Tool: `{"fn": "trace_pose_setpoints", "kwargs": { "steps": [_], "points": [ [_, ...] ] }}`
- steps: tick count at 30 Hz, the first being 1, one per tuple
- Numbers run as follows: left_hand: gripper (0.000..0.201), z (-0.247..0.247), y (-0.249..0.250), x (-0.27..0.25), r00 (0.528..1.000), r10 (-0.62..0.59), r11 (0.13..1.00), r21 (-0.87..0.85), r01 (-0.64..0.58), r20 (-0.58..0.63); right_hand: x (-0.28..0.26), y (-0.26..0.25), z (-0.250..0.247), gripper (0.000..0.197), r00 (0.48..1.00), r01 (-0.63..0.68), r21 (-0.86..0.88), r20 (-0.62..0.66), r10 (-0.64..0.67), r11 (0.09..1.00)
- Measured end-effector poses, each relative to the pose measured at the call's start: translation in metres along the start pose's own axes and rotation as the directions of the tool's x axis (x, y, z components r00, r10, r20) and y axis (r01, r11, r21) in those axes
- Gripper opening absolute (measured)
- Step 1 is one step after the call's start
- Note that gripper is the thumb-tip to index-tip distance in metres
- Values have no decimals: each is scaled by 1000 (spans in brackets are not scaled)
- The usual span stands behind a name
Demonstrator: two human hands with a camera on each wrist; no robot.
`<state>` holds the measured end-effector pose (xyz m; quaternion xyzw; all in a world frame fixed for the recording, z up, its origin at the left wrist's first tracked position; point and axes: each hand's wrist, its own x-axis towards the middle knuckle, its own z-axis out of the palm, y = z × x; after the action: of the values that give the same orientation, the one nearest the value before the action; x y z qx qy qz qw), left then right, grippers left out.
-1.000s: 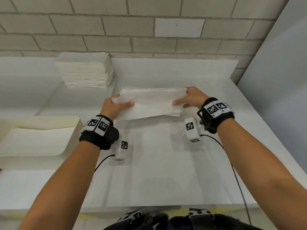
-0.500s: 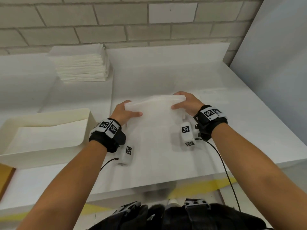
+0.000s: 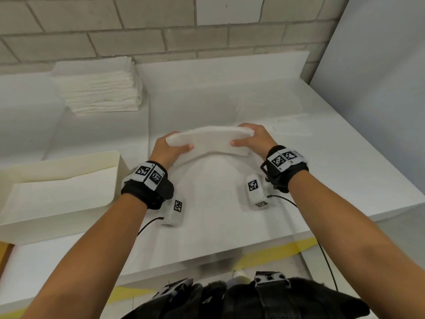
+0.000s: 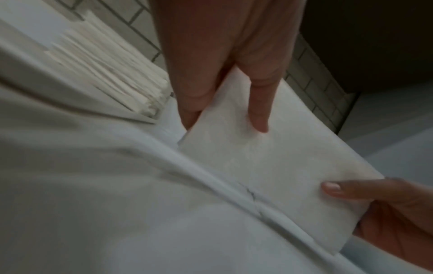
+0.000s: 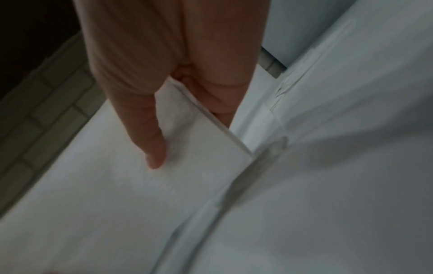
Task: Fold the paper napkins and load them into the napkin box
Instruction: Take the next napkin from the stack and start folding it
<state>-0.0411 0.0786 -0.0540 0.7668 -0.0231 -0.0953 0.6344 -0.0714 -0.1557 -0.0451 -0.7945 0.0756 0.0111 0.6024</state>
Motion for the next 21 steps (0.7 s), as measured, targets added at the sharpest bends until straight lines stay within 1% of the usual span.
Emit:
{"fn": "trace_pose_setpoints", "kwargs": {
  "steps": [2,3,7,10,12,15,18,21],
  "points": [
    [26,1,6,6,999,27,999,-19,-27,-20,4,-3,0,28,996,30,102,-84,-21,994],
    [26,2,9,7,1000,20,1000,-11,-20,-10,5,-4,-1,30,994,36,127,-108,-23,991],
    [31,3,1,11,996,-73,996,53,71,44,5,5,-3,41,995,-7,114,-94,18,993],
    [29,0,-5,9,996,-83,996,14,82,37,6,13,-9,43,993,-32,157,-103,48,987],
    [26,0,-3,10,997,-63,998,-2,63,53,6,13,-10,41,994,-50,130,-85,62,990],
    [23,4,2,11,997,-28,999,-15,29,66,6,9,-4,29,996,-40,80,-73,46,996],
    [25,6,2,14,997,-49,999,-14,50,51,7,4,0,25,997,-13,50,-75,17,999],
    [23,7,-4,14,994,-88,995,57,84,58,7,8,1,28,995,-96,-42,0,96,994]
  ]
}}
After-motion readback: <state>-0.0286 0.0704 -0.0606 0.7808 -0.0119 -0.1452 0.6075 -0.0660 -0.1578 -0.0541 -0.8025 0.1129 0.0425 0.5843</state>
